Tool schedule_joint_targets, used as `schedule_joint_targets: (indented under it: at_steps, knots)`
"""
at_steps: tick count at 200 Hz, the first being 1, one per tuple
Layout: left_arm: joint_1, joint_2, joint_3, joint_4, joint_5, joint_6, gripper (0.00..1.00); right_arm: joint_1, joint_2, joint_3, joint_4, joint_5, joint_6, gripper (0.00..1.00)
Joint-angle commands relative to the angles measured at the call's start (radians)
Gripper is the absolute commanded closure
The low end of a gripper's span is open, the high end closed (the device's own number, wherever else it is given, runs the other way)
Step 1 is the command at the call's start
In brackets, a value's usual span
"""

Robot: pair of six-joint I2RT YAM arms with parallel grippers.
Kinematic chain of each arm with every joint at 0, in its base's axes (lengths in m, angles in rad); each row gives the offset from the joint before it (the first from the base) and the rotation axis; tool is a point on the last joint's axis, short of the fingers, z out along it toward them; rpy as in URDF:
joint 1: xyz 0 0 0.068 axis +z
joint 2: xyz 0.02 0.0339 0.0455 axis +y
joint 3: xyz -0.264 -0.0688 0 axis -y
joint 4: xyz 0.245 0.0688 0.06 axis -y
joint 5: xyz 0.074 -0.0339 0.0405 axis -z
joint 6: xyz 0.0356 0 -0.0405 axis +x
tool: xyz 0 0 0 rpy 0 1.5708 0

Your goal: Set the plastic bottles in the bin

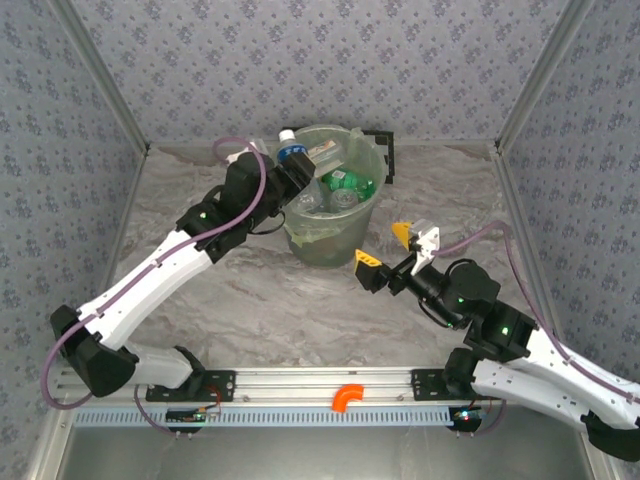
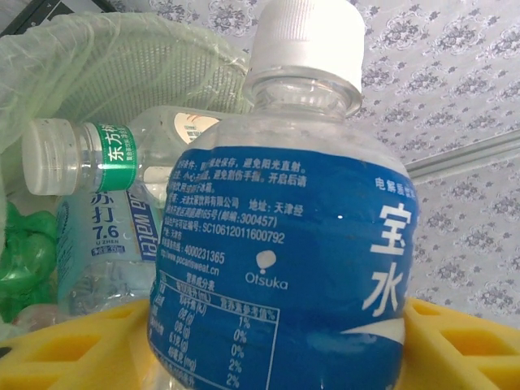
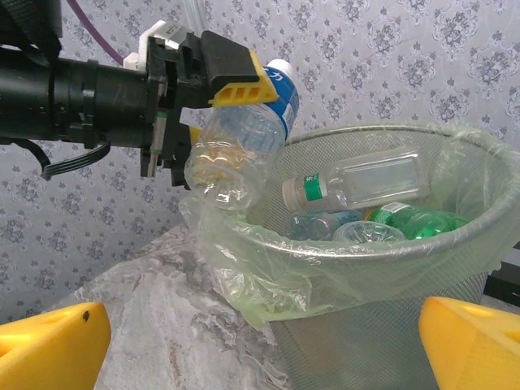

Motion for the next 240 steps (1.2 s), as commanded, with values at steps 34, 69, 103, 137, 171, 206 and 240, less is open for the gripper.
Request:
schedule_joint_targets:
  at_steps: [34, 69, 103, 137, 171, 206, 240]
  knots:
    - [-0.005, -0.017, 0.045, 0.033, -0.064, -0.025, 0.16, 0.006, -0.008, -0.019, 0.016, 0.013, -0.008, 0.00]
    - [-0.005, -0.049, 0.043, 0.006, -0.096, 0.000, 0.07, 0.006, 0.005, -0.021, 0.030, 0.011, -0.009, 0.01]
    - [-0.006, -0.080, 0.028, 0.000, -0.117, 0.020, 0.08, 0.006, 0.017, -0.016, 0.034, 0.010, -0.010, 0.01]
    - [-0.006, -0.099, 0.039, -0.021, -0.139, 0.100, 0.08, 0.006, 0.026, -0.005, 0.028, 0.010, -0.010, 0.00]
    - [0.005, -0.067, 0.101, -0.054, -0.077, 0.199, 0.11, 0.006, 0.038, 0.006, 0.026, 0.011, -0.014, 0.01]
    - [0.010, 0.038, 0.204, -0.079, 0.098, 0.229, 0.15, 0.006, 0.049, 0.010, 0.032, 0.022, -0.016, 0.01]
    - [0.000, 0.155, 0.299, -0.110, 0.220, 0.222, 0.20, 0.007, 0.041, 0.010, 0.019, 0.028, -0.010, 0.01]
